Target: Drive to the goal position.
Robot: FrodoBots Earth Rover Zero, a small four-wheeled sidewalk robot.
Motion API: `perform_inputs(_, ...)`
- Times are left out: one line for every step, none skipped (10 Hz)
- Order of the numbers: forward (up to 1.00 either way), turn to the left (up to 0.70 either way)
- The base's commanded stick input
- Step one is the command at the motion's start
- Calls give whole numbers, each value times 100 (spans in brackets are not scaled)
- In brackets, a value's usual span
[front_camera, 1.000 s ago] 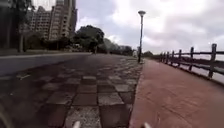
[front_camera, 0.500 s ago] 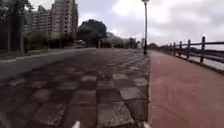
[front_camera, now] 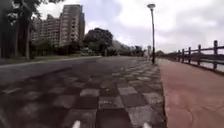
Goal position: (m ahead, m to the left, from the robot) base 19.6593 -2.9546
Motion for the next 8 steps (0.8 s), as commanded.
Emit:
perform_inputs(85,-23)
perform_inputs(85,-23)
perform_inputs(85,-23)
perform_inputs(85,-23)
perform_inputs(85,-23)
perform_inputs(85,-23)
perform_inputs(85,-23)
perform_inputs(85,-23)
